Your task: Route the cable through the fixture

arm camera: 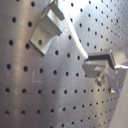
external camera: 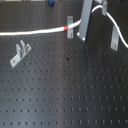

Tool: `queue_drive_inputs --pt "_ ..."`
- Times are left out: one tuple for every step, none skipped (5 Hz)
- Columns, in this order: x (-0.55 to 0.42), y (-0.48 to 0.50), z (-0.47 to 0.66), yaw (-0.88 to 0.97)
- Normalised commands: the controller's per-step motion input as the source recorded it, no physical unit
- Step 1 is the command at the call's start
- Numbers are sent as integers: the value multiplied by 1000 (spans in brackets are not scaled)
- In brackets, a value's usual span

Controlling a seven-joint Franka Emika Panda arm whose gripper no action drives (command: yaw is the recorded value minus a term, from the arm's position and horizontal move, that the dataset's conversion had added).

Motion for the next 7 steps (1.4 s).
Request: queue_drive_inputs --pt "83 -207 0 -103" --pt "-7 -9 -34 -34" --pt "-46 -62 1 0" --pt "229 -701 1 -280" --pt "24 36 0 0" --pt "-125 -204 116 -820" --pt "-22 -35 92 -986"
